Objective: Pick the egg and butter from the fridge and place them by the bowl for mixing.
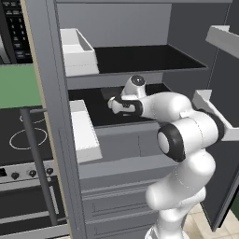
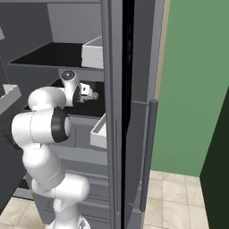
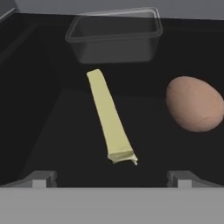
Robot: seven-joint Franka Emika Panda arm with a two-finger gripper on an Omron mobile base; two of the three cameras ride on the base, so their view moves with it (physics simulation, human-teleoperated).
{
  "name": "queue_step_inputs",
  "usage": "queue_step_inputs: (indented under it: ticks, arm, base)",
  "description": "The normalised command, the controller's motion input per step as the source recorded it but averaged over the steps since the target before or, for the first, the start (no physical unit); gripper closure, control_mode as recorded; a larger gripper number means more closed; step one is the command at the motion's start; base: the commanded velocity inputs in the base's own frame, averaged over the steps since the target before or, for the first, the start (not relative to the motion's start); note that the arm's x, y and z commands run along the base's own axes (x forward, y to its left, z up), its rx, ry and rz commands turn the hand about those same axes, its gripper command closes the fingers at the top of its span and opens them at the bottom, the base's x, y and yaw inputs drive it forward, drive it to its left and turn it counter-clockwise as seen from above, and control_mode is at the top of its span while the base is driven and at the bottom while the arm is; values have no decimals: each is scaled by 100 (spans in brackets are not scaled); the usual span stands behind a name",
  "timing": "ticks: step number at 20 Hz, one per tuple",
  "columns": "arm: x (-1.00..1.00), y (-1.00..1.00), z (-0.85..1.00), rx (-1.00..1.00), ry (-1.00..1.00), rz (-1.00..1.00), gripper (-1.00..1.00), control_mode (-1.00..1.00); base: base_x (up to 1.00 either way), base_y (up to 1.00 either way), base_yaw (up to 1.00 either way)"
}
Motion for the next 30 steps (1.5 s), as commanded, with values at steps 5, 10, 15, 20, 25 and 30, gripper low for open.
queue_step_inputs:
  ticks: [5,10,15,20,25,30]
  arm:
    - [23,0,-16,0,0,0,-100,-100]
    - [25,0,-6,0,0,0,-100,-100]
    - [30,4,-1,0,0,0,-100,-100]
    - [41,9,-4,0,0,0,-100,-100]
    - [19,8,-21,0,0,0,-100,-100]
    - [0,6,-47,0,0,0,-100,-100]
  base:
    - [0,0,0]
    - [0,0,0]
    - [0,0,0]
    - [0,0,0]
    - [0,0,0]
    - [0,0,0]
